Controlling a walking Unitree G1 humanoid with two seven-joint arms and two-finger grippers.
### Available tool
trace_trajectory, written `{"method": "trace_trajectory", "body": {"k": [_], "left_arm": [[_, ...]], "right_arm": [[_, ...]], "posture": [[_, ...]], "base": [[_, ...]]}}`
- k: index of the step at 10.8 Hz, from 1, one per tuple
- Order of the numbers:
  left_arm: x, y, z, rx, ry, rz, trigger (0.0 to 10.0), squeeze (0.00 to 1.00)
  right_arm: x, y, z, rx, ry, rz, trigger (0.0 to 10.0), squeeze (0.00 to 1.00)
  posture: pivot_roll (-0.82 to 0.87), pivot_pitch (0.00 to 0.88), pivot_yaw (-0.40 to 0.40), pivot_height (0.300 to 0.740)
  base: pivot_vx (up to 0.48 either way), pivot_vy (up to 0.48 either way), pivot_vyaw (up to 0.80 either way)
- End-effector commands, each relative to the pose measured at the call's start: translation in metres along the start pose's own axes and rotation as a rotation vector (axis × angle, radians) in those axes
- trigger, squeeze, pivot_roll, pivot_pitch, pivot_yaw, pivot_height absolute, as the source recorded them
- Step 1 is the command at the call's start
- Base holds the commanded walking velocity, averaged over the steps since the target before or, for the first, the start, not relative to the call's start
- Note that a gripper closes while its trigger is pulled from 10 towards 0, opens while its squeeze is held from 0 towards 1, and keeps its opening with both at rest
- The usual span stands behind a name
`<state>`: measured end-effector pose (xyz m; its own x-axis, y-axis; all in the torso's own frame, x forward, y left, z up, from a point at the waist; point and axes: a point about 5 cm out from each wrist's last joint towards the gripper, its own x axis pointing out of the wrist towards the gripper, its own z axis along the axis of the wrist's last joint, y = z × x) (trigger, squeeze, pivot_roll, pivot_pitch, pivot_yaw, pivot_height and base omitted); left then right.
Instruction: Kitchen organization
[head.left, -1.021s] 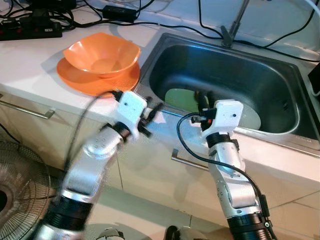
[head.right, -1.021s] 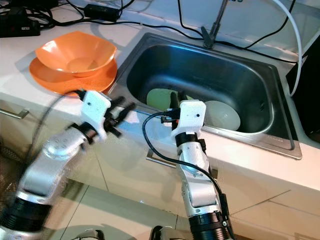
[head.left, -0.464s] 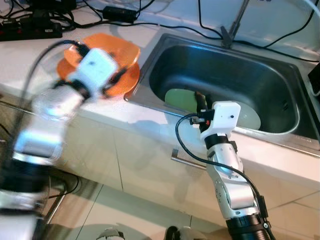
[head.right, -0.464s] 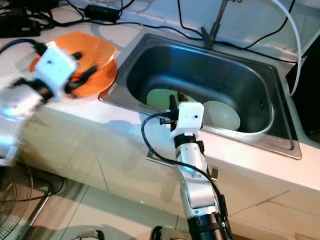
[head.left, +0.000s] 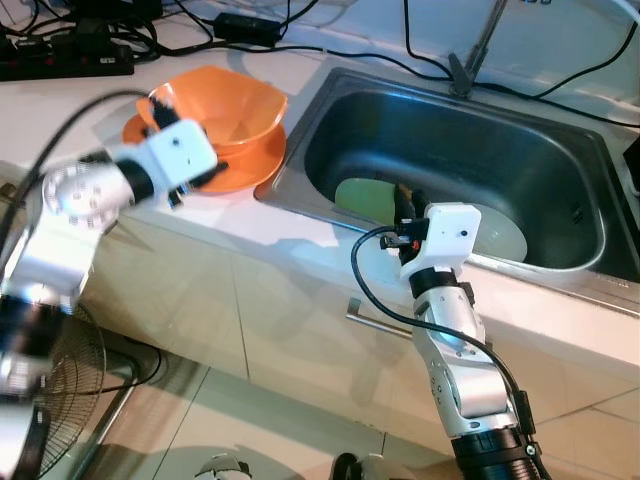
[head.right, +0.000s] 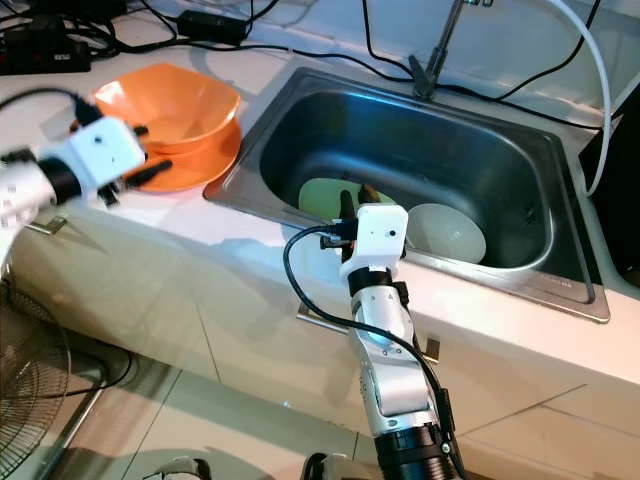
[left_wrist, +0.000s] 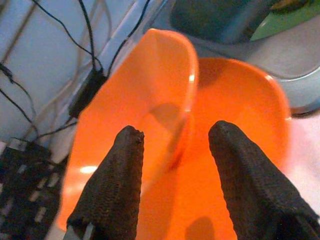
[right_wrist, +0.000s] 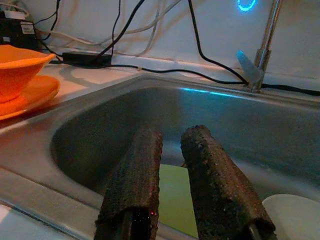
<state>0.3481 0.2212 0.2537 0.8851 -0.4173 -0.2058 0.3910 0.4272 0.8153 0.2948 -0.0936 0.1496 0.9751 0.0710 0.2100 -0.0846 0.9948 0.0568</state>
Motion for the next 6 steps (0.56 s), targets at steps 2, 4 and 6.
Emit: {"method": "trace_trajectory", "body": {"k": [2,4,6], "left_arm": [[0.008,0.004,0.003,0.049,-0.004,0.012,10.0,0.00],[0.023,0.001,-0.002,0.073,0.035,-0.010,10.0,0.00],[0.033,-0.001,-0.004,0.069,0.049,-0.007,10.0,0.00]], "right_arm": [[0.000,-0.003,-0.004,-0.005,0.024,-0.021,10.0,0.00],[0.000,-0.003,-0.003,-0.006,0.024,-0.020,10.0,0.00],[-0.001,-0.003,-0.004,-0.006,0.026,-0.024,10.0,0.00]], "posture": [[0.03,0.097,-0.085,0.740],[0.03,0.110,-0.083,0.740],[0.02,0.111,-0.079,0.740]], "base": [[0.000,0.000,0.00],[0.000,0.000,0.00],[0.000,0.000,0.00]]}}
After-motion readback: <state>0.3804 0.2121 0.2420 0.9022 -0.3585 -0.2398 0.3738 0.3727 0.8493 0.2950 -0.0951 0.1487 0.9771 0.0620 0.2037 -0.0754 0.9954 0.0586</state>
